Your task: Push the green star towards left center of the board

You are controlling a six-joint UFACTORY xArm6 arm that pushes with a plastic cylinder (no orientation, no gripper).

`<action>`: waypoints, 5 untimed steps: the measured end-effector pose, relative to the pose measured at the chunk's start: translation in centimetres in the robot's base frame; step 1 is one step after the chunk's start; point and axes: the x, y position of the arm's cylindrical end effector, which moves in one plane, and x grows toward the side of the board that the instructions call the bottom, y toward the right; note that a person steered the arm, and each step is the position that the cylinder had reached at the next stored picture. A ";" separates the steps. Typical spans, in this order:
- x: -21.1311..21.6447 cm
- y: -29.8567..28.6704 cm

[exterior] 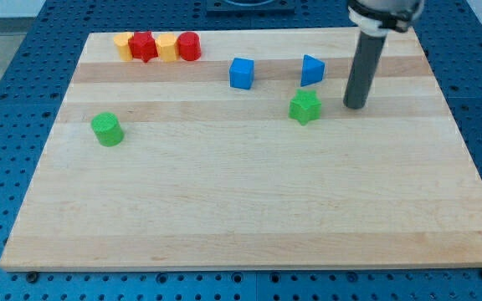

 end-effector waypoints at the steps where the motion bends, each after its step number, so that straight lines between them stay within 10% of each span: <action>1: 0.9 -5.0; 5: 0.8 -8.8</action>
